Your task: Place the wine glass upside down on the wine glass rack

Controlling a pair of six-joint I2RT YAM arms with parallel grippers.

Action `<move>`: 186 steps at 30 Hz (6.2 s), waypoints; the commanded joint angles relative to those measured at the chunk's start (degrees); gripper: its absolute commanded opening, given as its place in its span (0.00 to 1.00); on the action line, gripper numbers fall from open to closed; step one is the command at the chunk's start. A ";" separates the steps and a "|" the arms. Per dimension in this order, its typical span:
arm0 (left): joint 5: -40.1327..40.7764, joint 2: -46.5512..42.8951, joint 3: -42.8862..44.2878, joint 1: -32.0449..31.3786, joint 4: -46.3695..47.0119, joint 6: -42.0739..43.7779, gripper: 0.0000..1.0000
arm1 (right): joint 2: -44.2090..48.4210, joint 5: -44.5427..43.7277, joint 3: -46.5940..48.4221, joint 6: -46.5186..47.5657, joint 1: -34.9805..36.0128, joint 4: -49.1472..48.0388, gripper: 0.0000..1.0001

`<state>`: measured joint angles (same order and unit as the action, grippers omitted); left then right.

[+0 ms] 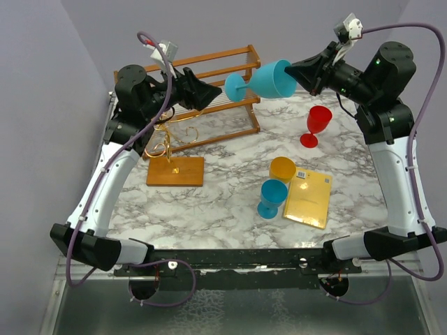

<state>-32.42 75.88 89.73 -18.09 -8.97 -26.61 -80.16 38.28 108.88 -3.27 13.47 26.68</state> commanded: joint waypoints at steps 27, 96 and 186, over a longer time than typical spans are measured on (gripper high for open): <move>-6.71 8.12 -0.09 -4.33 9.34 -13.90 0.00 | 3.42 1.67 -6.20 -1.43 0.32 -6.19 0.01; 15.37 -24.33 16.16 20.43 -69.56 108.09 0.00 | 15.49 3.64 -44.87 25.32 0.32 -4.43 0.98; 15.32 -15.45 6.20 19.71 -59.90 111.16 0.00 | 13.80 3.03 -45.69 25.64 0.32 -4.75 0.98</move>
<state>-12.97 61.45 94.26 2.00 -67.92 84.51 -66.13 41.30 63.57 21.76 13.61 23.49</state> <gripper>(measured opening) 0.028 0.983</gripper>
